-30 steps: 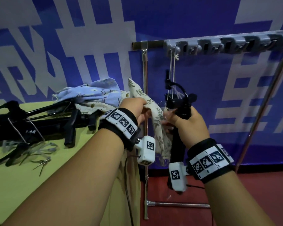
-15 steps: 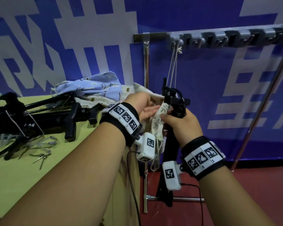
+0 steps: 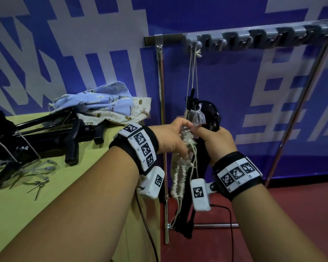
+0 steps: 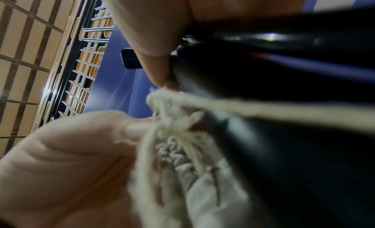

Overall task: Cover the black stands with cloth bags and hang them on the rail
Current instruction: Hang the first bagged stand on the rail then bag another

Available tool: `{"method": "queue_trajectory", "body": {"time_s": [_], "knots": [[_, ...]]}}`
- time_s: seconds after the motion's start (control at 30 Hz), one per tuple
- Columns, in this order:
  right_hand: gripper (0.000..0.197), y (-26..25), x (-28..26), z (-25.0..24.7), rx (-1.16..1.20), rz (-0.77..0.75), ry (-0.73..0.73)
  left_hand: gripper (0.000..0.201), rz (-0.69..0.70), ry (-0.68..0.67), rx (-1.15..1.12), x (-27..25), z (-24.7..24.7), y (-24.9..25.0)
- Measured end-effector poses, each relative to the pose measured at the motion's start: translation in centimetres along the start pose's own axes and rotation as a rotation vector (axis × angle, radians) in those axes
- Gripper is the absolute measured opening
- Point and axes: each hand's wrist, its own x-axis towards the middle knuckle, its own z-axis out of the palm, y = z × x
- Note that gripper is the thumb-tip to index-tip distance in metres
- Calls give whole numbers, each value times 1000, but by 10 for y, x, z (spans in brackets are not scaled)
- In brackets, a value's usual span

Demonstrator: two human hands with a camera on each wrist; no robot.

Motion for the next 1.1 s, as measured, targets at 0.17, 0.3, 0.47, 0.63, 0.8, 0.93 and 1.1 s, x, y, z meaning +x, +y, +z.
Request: {"method": "queue_trajectory", "body": {"time_s": [0.17, 0.3, 0.47, 0.63, 0.8, 0.93, 1.1], "knots": [[22, 0, -5, 6, 81, 33, -43, 69, -22, 106, 43, 4, 0, 0], [13, 0, -3, 4, 55, 9, -35, 37, -18, 139, -162, 4, -1, -2], [27, 1, -4, 6, 101, 10, -60, 33, -86, 117, -557, 4, 4, 6], [33, 3, -8, 11, 244, 76, -112, 100, -263, -51, -919, 8, -5, 5], [37, 2, -8, 14, 212, 59, -98, 49, -210, -6, -755, 2, -7, 1], [34, -3, -10, 14, 214, 74, -100, 37, -247, 207, -417, 16, -6, -8], [26, -10, -14, 13, 226, 62, -121, 28, -224, 471, -51, 17, -16, -5]]}}
